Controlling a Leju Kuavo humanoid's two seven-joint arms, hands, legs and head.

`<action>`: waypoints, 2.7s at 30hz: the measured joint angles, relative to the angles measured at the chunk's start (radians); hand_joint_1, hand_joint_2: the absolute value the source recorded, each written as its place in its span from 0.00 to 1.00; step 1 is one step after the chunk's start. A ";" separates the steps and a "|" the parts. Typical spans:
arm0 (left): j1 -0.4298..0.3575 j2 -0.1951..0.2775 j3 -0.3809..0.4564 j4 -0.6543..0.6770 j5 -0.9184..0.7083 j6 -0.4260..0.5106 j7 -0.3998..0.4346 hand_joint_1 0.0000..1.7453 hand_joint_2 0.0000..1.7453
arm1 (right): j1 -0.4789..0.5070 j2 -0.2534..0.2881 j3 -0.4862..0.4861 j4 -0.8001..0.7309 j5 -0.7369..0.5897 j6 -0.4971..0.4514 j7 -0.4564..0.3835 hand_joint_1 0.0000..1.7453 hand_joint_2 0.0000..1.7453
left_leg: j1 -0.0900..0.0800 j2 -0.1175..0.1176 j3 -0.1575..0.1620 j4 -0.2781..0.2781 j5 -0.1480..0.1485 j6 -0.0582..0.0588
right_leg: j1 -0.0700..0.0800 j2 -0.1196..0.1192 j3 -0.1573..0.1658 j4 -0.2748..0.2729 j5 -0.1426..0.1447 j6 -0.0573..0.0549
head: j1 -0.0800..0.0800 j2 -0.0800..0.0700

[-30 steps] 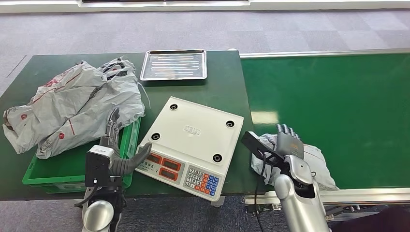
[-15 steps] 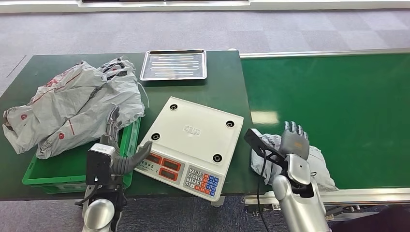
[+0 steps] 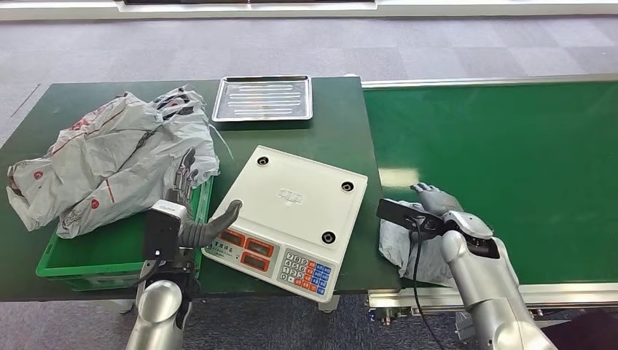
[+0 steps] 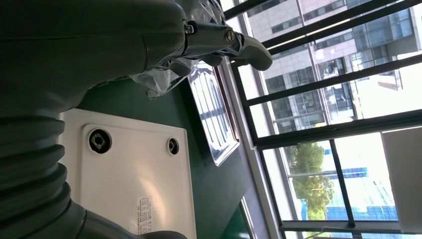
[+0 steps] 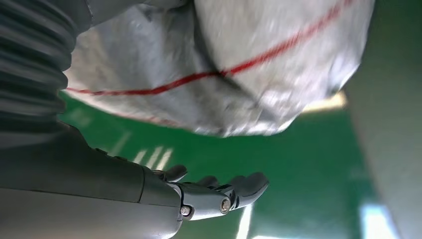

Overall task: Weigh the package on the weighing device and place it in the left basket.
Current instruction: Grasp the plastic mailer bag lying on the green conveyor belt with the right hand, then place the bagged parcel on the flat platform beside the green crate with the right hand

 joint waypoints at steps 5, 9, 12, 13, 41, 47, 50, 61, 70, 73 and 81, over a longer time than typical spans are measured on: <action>-0.035 0.006 -0.001 0.046 0.022 -0.007 -0.014 0.00 1.00 | -0.086 -0.065 0.072 0.196 -0.028 0.051 -0.172 0.00 1.00 | 0.000 -0.002 0.000 0.000 0.000 0.000 | 0.000 -0.001 0.000 0.000 0.000 0.000 | 0.000 0.000; -0.047 0.013 -0.001 0.066 0.033 -0.007 -0.015 0.00 1.00 | -0.122 -0.093 0.119 0.276 -0.035 0.075 -0.194 0.00 1.00 | 0.000 -0.002 0.000 0.000 0.000 0.000 | 0.000 0.000 0.000 0.000 -0.001 0.000 | 0.000 0.000; -0.049 0.020 -0.001 0.074 0.045 -0.007 -0.017 0.00 1.00 | -0.136 -0.102 0.158 0.310 -0.048 0.092 -0.223 0.00 1.00 | 0.000 -0.002 0.000 0.000 -0.001 0.000 | 0.000 -0.001 0.000 0.000 -0.001 0.001 | 0.000 0.000; -0.049 0.023 -0.001 0.075 0.048 -0.007 -0.018 0.00 1.00 | -0.140 -0.104 0.171 0.318 -0.053 0.096 -0.237 0.00 1.00 | 0.000 -0.002 0.000 0.000 -0.001 0.000 | 0.000 -0.001 0.000 0.000 -0.001 0.001 | 0.000 0.000; 0.007 0.081 -0.001 0.039 0.098 0.037 -0.057 0.00 1.00 | -0.203 -0.077 0.389 0.367 -0.223 -0.171 -0.324 1.00 1.00 | 0.001 0.002 0.000 -0.001 -0.001 -0.002 | 0.004 0.003 -0.001 0.000 0.000 -0.001 | 0.000 0.000; 0.024 0.088 -0.001 0.026 0.099 0.044 -0.060 0.00 1.00 | -0.207 -0.074 0.398 0.333 -0.207 -0.286 -0.217 1.00 1.00 | 0.001 0.001 -0.001 -0.001 0.000 -0.003 | 0.003 0.003 -0.002 0.000 0.000 -0.001 | 0.000 0.000; 0.052 0.088 0.000 0.000 0.095 0.063 -0.058 0.00 1.00 | -0.217 -0.065 0.398 0.283 -0.071 -0.447 0.006 1.00 1.00 | 0.001 0.001 -0.001 -0.001 0.000 -0.002 | 0.002 0.003 -0.002 0.000 0.000 -0.001 | 0.000 0.000; 0.100 0.055 0.002 -0.071 0.059 0.077 -0.037 0.00 1.00 | -0.221 0.012 0.413 -0.184 0.307 -0.520 0.395 1.00 1.00 | 0.001 -0.001 -0.002 -0.001 0.000 -0.002 | 0.002 0.000 -0.002 0.000 -0.002 -0.002 | 0.000 0.000; 0.020 0.040 -0.013 -0.004 0.058 0.052 -0.045 0.00 1.00 | -0.310 0.208 0.457 -0.025 0.208 -0.563 0.084 1.00 1.00 | 0.001 0.000 -0.001 -0.001 0.002 -0.005 | 0.004 0.001 -0.002 0.000 0.000 -0.004 | 0.000 0.000; -0.004 0.038 -0.024 0.025 0.064 0.050 -0.049 0.00 1.00 | -0.347 0.270 0.468 0.075 0.170 -0.585 0.042 1.00 1.00 | 0.002 -0.001 -0.001 -0.001 0.003 -0.005 | 0.005 0.001 -0.002 0.000 0.000 -0.004 | 0.000 0.000; -0.018 0.039 -0.033 0.061 0.073 0.049 -0.055 0.00 1.00 | -0.397 0.338 0.470 0.225 0.124 -0.586 0.017 0.77 1.00 | 0.002 -0.001 -0.002 -0.001 0.002 -0.005 | 0.004 0.001 -0.002 0.000 -0.001 -0.004 | 0.000 0.000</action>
